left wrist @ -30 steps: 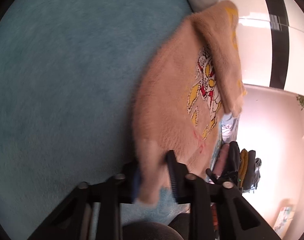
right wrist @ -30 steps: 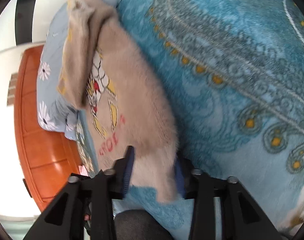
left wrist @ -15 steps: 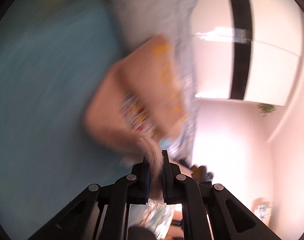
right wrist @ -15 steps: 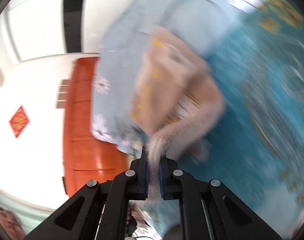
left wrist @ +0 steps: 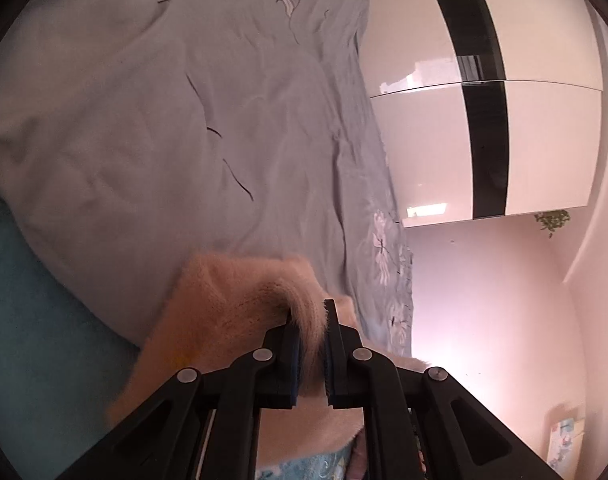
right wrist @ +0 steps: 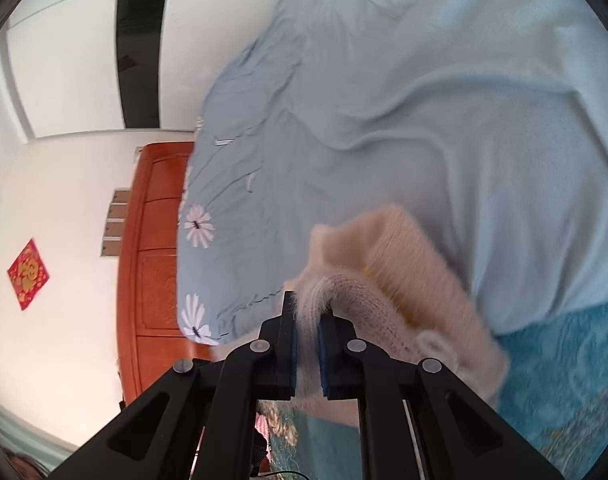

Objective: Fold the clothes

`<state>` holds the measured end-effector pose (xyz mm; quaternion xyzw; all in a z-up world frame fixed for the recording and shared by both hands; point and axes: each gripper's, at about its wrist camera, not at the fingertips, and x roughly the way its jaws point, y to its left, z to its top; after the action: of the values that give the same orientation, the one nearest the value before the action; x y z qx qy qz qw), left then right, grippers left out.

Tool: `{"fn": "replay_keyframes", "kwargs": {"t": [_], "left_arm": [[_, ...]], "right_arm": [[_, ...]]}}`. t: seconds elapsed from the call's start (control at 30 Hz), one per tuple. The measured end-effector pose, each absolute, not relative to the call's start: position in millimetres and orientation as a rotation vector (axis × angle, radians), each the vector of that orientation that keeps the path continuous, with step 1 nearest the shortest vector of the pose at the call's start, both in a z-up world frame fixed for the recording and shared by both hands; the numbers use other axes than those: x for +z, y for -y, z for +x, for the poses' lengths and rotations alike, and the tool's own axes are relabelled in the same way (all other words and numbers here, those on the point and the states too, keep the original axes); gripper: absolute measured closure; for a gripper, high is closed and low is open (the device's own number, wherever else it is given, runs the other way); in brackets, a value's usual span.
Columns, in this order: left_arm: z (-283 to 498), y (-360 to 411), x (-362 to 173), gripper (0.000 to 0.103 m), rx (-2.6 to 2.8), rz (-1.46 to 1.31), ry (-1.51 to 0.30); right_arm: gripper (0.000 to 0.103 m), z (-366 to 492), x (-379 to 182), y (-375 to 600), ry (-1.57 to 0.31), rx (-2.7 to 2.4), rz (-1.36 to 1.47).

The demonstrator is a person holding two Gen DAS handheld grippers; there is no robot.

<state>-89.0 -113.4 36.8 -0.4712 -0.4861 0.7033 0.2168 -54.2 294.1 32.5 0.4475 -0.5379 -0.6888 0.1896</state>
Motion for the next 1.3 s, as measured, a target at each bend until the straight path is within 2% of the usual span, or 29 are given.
{"fn": "replay_keyframes", "kwargs": {"t": [0.2, 0.27, 0.33, 0.37, 0.4, 0.43, 0.47, 0.6, 0.63, 0.7, 0.73, 0.77, 0.97, 1.13, 1.3], "left_arm": [[-98, 109, 21, 0.089, 1.951, -1.267, 1.392], [-96, 111, 26, 0.085, 1.946, -1.251, 1.381], [-95, 112, 31, 0.069, 1.940, -1.235, 1.370], [-93, 111, 37, 0.063, 1.937, -1.213, 1.363], [-91, 113, 44, 0.051, 1.945, -1.194, 1.348], [-89, 113, 51, 0.044, 1.969, -1.180, 1.327], [-86, 114, 58, 0.042, 1.993, -1.165, 1.304], [-72, 121, 75, 0.040, 2.122, -1.179, 1.190], [-67, 123, 78, 0.037, 2.154, -1.184, 1.157], [-54, 126, 74, 0.032, 2.229, -1.239, 1.049], [-49, 127, 66, 0.032, 2.231, -1.278, 1.013], [-43, 129, 58, 0.031, 2.233, -1.317, 0.976], [-34, 125, 13, 0.028, 2.114, -1.412, 0.987], [-41, 117, -13, 0.020, 2.015, -1.405, 1.018], [-52, 111, -29, 0.019, 1.934, -1.388, 1.049]], "right_arm": [[0.091, -70, 19, -291, 1.488, -1.965, 1.269], [0.083, -69, 22, -291, 1.451, -1.983, 1.262], [0.073, -66, 29, -293, 1.413, -2.000, 1.246], [0.063, -66, 34, -293, 1.396, -2.010, 1.228], [0.056, -65, 39, -294, 1.380, -2.020, 1.209], [0.048, -65, 43, -293, 1.364, -2.037, 1.197], [0.047, -65, 48, -293, 1.349, -2.054, 1.186], [0.045, -57, 68, -295, 1.263, -2.131, 1.162], [0.043, -50, 71, -298, 1.244, -2.153, 1.146], [0.036, -32, 74, -305, 1.200, -2.202, 1.130], [0.027, -24, 69, -308, 1.181, -2.219, 1.145], [0.024, -15, 64, -311, 1.161, -2.234, 1.160], [0.021, 6, 7, -307, 1.125, -2.155, 1.332], [0.018, -13, -12, -285, 1.086, -2.085, 1.309], [0.014, -31, -22, -275, 1.070, -2.060, 1.320]]}}
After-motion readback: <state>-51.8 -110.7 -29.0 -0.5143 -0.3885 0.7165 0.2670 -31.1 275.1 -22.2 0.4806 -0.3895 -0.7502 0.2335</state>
